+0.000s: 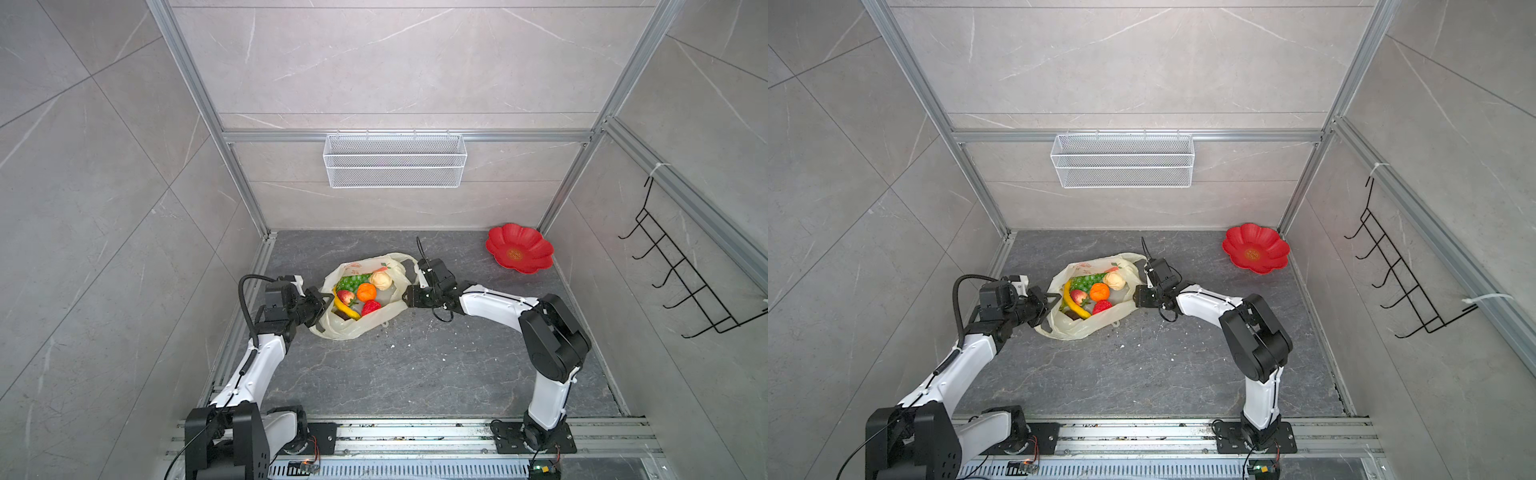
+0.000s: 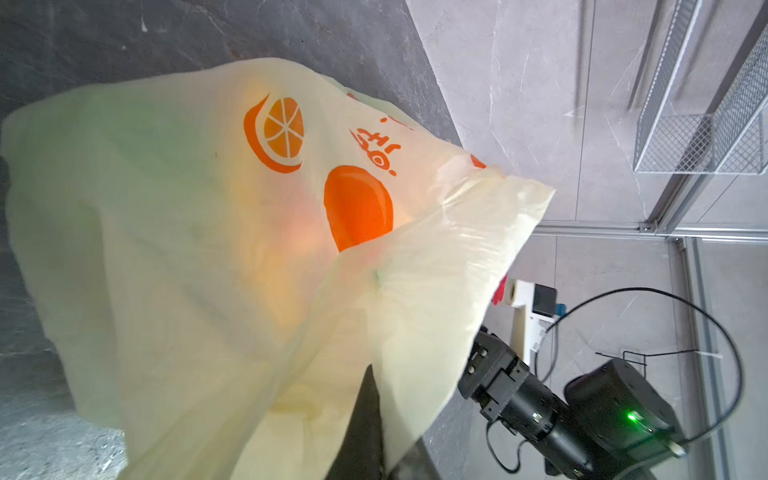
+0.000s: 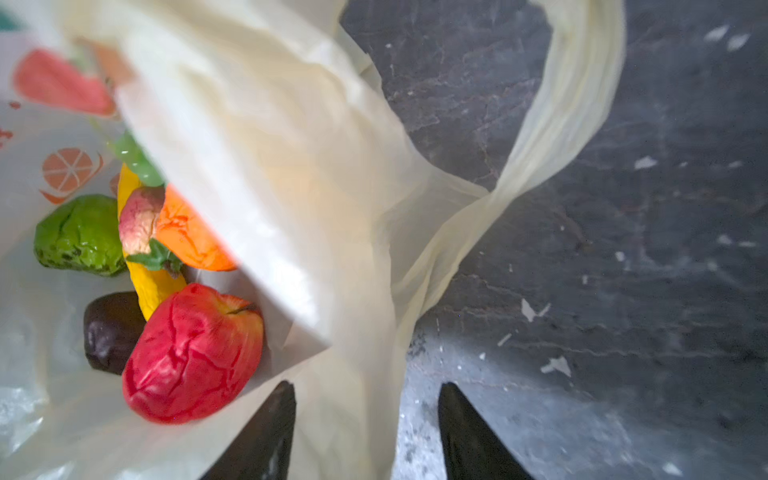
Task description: Take the fake fruits out of the plastic bag
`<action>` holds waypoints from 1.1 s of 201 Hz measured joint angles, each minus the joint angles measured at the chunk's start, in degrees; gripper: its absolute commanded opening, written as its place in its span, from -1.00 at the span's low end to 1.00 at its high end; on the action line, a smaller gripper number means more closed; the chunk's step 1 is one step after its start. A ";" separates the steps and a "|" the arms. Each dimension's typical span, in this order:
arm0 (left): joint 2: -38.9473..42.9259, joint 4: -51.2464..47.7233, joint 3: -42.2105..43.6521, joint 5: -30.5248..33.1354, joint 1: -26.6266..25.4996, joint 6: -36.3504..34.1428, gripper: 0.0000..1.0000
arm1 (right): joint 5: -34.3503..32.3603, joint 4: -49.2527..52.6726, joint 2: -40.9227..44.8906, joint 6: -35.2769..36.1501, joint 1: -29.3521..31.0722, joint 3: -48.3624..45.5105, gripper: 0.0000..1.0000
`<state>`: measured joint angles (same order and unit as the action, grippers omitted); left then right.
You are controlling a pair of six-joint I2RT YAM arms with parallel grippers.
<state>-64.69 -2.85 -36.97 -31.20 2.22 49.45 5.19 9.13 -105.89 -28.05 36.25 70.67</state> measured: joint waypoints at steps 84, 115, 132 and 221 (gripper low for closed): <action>-0.17 -3.54 -0.22 2.47 -1.84 -2.01 -1.00 | -13.84 12.22 -2.21 6.27 15.54 18.25 0.37; -0.15 -4.28 -0.44 2.47 -1.86 -2.82 -1.00 | -14.58 15.13 -10.23 7.63 17.70 24.44 0.36; -0.15 -4.90 -0.42 2.54 -1.88 -3.23 -1.00 | -14.84 16.22 -11.78 8.63 18.80 23.08 0.33; 0.48 -3.39 2.21 2.64 -1.86 -4.72 -1.00 | -14.62 16.81 -6.14 9.01 21.88 6.05 0.39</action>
<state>-64.20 -6.24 -34.76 -28.56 0.36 44.73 -9.43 25.93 -112.03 -19.05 58.13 76.73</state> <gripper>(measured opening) 0.055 0.682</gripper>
